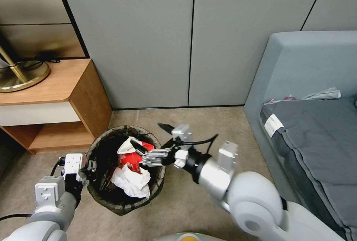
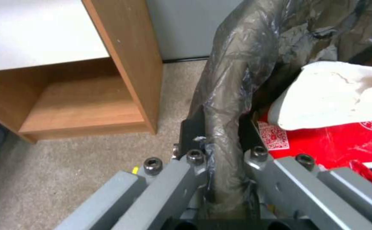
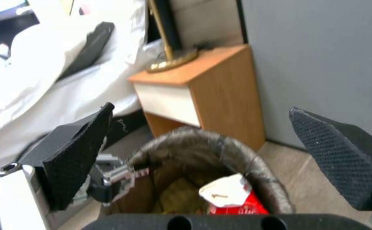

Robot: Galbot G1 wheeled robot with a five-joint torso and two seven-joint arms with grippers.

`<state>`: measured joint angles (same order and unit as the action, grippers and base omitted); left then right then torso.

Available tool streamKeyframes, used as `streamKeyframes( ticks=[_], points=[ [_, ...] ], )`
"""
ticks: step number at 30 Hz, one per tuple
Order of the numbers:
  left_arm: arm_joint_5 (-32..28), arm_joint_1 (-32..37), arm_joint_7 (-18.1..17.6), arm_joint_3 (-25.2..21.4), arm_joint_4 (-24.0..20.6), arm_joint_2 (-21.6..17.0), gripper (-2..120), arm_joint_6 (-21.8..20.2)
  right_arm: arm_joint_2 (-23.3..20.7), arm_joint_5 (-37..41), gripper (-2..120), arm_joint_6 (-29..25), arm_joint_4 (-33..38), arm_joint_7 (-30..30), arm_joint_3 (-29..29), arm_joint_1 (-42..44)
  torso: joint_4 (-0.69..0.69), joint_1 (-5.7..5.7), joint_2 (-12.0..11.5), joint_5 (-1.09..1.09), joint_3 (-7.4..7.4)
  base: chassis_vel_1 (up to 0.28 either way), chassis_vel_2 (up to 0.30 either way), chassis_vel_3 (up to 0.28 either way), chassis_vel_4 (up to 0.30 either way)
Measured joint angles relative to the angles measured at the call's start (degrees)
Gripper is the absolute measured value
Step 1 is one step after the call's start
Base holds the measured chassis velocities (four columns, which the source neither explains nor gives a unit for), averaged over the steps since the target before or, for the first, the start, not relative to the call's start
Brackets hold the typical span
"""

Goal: Pick up the trash bin, then pick up the garbage from the floor and place it into the trash bin.

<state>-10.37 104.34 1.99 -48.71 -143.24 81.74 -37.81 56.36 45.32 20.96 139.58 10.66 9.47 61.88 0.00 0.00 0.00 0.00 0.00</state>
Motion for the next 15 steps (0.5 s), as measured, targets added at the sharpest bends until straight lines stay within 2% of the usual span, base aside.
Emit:
streamKeyframes(
  ticks=[6,9,10,12,15],
  points=[
    [-0.3,0.0,0.0,-0.1,0.0,-0.1,1,0.0,-0.5,-4.6,100,-2.2,2.0,-0.2,-2.8,4.8,0.0,0.0,0.0,0.0,0.0,0.0,0.0,0.0,0.0],
    [-0.5,0.1,0.0,-0.1,0.0,0.0,1,-0.1,0.8,-11.2,100,-4.4,2.3,-0.4,-8.7,11.8,-0.01,0.0,0.0,0.0,0.0,0.0,0.0,0.0,0.0],
    [-0.5,0.1,0.0,-0.1,0.0,0.0,1,-0.1,0.8,-11.2,100,-4.4,2.3,-0.4,-8.7,11.8,-0.01,0.0,0.0,0.0,0.0,0.0,0.0,0.0,0.0],
    [-1.5,0.1,0.0,-0.6,0.0,0.0,1,-0.3,3.4,-17.5,100,-6.5,1.0,-0.4,-15.2,18.0,0.01,0.0,0.0,0.0,0.0,0.0,0.0,0.0,0.0],
    [-1.9,-0.1,-0.1,-0.8,0.0,0.0,1,-0.6,6.1,-23.0,100,-8.0,-0.2,-0.4,-18.8,22.3,-0.01,0.0,0.0,0.0,0.0,0.0,0.0,0.0,0.0]
  ],
)
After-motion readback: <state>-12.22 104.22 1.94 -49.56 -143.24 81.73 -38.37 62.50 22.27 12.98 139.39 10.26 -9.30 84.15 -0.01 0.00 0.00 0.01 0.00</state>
